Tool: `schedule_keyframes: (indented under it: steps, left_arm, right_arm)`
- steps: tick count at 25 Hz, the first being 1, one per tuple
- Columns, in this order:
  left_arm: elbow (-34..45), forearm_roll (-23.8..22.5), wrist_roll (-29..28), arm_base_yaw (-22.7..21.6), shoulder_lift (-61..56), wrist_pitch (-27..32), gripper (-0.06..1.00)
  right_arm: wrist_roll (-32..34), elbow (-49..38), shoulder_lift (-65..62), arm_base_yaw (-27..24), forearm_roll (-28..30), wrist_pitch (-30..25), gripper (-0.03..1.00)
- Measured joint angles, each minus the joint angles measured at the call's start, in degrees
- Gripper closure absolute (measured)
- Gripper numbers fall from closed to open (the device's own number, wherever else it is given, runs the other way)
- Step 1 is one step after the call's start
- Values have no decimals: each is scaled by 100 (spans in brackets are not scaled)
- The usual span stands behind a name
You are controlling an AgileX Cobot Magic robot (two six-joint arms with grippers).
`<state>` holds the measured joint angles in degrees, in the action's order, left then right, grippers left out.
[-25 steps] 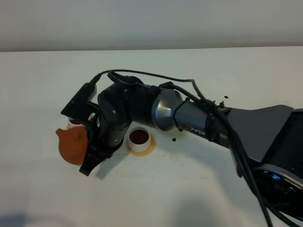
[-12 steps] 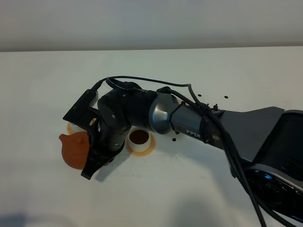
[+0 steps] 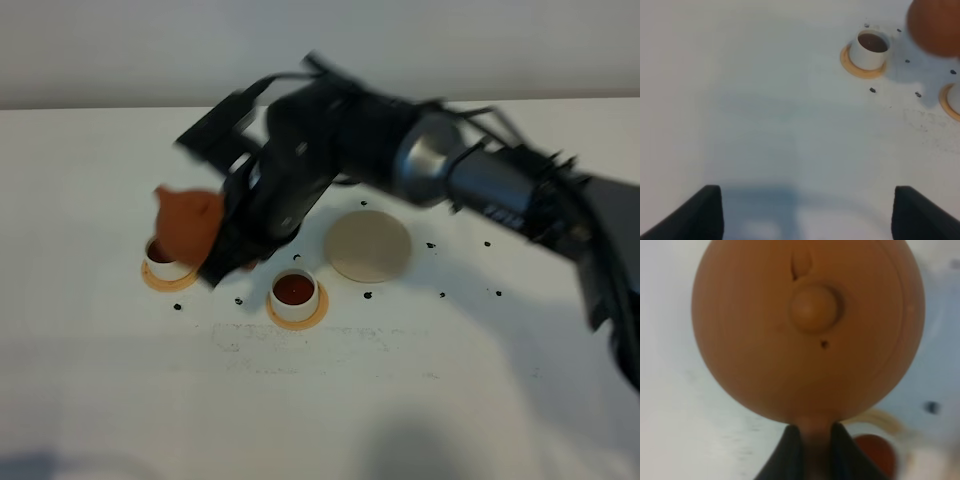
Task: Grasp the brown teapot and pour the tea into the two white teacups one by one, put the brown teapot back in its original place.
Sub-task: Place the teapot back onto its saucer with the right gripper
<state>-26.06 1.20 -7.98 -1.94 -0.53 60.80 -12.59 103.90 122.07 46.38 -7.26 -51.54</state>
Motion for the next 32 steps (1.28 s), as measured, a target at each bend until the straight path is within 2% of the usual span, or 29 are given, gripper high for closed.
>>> schedule_keyframes:
  steps: [7,17,21,32]
  left_arm:
    - [0,0,0,0,0,0,27]
    - [0,0,0,0,0,0,27]
    - [0,0,0,0,0,0,27]
    - [0,0,0,0,0,0,27]
  right_arm:
    - [30,-346,-441,-629,8,68,87]
    - [30,-2078,-1040,-1200,-167,1211,87]
    - [30,-2547,-1052,-1363,-178,1491,87]
    - [214,-2763,-828,-1517,-72,1729,87]
